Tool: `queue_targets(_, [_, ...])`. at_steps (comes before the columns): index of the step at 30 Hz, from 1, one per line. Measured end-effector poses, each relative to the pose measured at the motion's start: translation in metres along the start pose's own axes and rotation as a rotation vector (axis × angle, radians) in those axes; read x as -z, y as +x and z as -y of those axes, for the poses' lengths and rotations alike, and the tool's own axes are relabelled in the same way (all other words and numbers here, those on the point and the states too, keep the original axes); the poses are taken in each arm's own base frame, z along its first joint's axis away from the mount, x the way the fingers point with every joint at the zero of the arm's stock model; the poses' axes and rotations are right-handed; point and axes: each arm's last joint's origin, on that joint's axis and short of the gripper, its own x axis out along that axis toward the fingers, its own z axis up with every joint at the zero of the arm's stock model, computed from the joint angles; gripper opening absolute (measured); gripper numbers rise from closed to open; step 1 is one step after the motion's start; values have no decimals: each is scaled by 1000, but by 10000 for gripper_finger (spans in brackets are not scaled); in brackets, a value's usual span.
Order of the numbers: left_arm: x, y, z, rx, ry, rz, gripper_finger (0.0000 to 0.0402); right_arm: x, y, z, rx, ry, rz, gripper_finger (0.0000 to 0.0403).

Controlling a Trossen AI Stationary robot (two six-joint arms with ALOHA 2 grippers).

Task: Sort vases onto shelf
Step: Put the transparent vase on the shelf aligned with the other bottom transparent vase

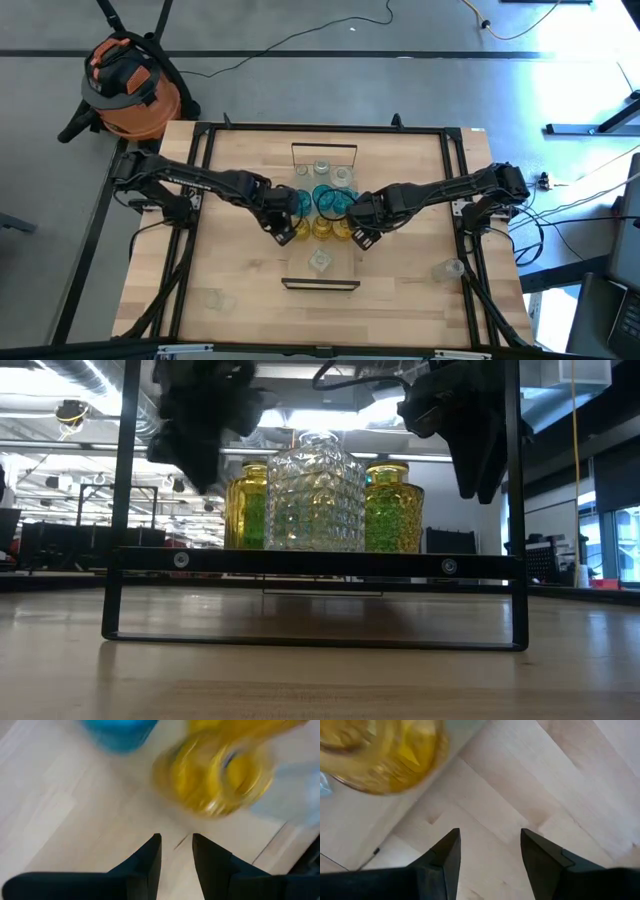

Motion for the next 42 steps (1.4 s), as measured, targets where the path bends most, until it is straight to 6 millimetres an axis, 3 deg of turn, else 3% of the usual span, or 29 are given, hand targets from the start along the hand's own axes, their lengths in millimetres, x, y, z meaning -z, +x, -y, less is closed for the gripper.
queue_targets(4, [15, -9, -1, -48, 29, -48, 103, 4, -6, 5, 8, 9, -22, 170])
queue_targets(8, [32, -21, -4, -121, 72, -65, 103, 22, -26, 12, 7, -16, -3, 170])
queue_targets(12, [46, -28, -6, -164, 116, -113, 101, 55, -50, 18, 0, 1, 38, 170])
queue_targets(16, [50, -28, -4, -147, 160, -143, 90, 97, -68, 34, 113, 32, 17, 170])
queue_targets(19, [50, -28, -3, -155, 184, -132, 80, 127, -75, 44, 44, 131, 37, 170])
queue_targets(22, [50, -23, -8, -175, 174, -138, 72, 158, -75, 55, -45, 263, 25, 170])
queue_targets(28, [55, -17, -15, -205, 178, -162, 64, 204, -71, 85, -30, 453, 6, 170])
queue_targets(37, [51, -16, -17, -201, 208, -160, 64, 214, -47, 91, 85, 463, -89, 170])
queue_targets(42, [53, -16, -16, -193, 205, -170, 64, 217, -27, 84, 24, 475, -126, 170])
